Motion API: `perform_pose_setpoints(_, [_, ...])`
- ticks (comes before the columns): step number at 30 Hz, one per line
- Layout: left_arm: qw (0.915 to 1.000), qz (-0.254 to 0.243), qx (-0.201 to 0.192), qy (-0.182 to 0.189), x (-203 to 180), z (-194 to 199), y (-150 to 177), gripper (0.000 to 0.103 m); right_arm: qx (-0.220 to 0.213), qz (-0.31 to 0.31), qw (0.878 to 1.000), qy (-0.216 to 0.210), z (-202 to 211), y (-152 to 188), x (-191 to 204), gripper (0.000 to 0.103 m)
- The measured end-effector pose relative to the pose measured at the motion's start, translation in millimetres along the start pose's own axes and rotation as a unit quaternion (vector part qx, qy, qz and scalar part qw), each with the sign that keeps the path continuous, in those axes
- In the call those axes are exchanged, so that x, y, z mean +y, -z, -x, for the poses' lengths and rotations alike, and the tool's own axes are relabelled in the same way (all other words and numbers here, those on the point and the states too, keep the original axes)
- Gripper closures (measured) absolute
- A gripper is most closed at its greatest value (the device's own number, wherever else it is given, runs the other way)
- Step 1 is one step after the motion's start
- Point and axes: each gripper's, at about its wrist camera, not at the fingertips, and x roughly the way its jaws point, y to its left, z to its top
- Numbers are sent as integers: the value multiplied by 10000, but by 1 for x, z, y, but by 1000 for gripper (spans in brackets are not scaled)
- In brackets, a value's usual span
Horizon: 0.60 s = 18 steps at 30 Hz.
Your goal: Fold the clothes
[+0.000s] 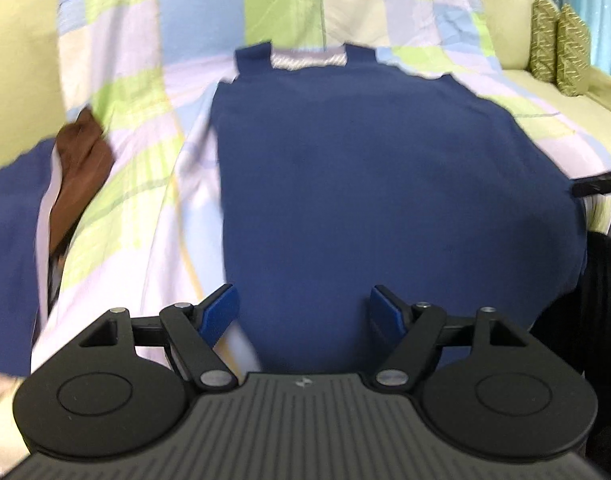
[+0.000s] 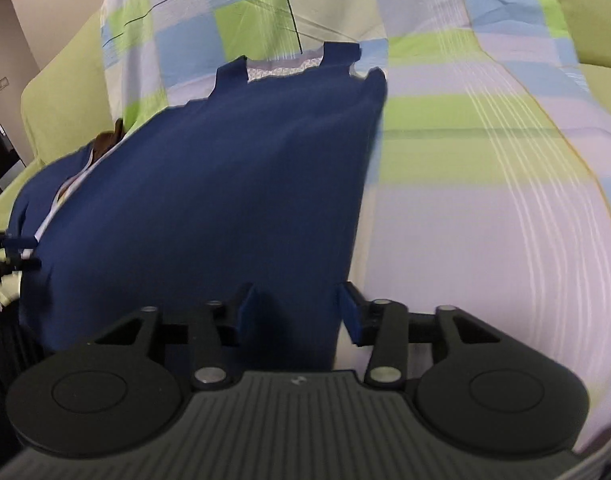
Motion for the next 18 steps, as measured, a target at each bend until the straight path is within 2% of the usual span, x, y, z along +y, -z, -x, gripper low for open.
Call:
perform_pose_setpoints(3, [9998,12,141,151,-4,-2,6,29,53,-165,9997,178,8,22,6,58])
perform_pose_setpoints(6, [9992,-7,391,107,-7,-7,11,30,214,-228,9993,206,5,36,10,59])
perform_pose_setpoints(8, [9984,139,539,41,-4,-8,14,30,299,-217,9987,355,1,41,9,59])
perform_pose_setpoints(11, [9976,338,580,176,2,-8,17,34,325,-374,9979,414,-3,45,4,54])
perform_pose_setpoints(12, [9968,422,598,335,4,-8,18,41,330,-424,9978,397,-5,47,2,53])
perform_pose_setpoints(13, [9950,519,632,565,6,-9,18,66,355,-486,9976,331,-7,50,0,53])
perform_pose_setpoints(14, [9940,577,652,655,8,-10,17,82,383,-531,9975,273,-9,52,-2,53])
perform_pose_setpoints(15, [9929,635,672,743,10,-10,16,82,424,-592,9971,206,-10,54,-3,58])
perform_pose_setpoints(16, [9925,653,682,778,12,-10,16,82,512,-725,9960,52,-12,57,-6,69])
perform_pose_setpoints(17, [9920,671,682,817,14,-9,16,82,588,-837,9947,-109,-13,60,-7,74])
perform_pose_setpoints(18, [9915,703,678,862,17,-7,16,84,623,-896,9938,-190,-13,62,-8,83])
